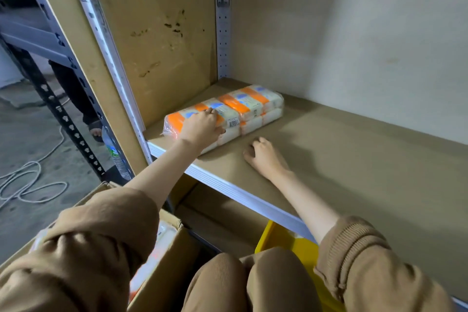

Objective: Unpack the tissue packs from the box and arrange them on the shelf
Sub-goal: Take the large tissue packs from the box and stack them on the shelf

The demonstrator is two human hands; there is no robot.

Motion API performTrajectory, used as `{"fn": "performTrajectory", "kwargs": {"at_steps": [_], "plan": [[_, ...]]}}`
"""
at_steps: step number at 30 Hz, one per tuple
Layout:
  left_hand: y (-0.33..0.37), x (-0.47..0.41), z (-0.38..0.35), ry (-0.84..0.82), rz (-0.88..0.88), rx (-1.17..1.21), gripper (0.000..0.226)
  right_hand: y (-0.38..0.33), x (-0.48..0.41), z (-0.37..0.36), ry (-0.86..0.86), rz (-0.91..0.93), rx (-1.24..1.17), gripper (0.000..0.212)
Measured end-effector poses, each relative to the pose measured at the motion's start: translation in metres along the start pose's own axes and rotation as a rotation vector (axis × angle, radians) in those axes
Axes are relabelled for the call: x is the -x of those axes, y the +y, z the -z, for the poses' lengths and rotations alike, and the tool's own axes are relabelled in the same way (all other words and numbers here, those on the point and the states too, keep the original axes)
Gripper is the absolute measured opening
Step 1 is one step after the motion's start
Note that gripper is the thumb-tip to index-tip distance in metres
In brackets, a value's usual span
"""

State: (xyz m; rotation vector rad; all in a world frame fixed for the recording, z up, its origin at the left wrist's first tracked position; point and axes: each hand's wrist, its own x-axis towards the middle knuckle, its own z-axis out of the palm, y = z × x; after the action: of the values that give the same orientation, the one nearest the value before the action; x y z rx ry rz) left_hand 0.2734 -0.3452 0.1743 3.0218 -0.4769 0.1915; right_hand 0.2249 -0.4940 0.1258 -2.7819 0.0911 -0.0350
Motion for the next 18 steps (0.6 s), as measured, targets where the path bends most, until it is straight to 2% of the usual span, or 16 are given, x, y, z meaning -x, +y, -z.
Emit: {"fn": "performTrajectory", "kwargs": {"at_steps": [7,15,18], "plan": [[0.003,-0.052,-0.010,0.075,0.132,0.027,0.037,0.004,-0.008,-0.011,0.094,0.043,-0.021,0.036],[-0.008,-0.103,-0.021,0.082,0.196,0.060,0.037,0.005,-0.023,-0.012,0.143,0.056,0.031,0.030],[-0.013,-0.116,-0.022,0.083,0.207,0.021,0.037,0.003,-0.024,-0.014,0.224,0.035,-0.020,0.029]]}}
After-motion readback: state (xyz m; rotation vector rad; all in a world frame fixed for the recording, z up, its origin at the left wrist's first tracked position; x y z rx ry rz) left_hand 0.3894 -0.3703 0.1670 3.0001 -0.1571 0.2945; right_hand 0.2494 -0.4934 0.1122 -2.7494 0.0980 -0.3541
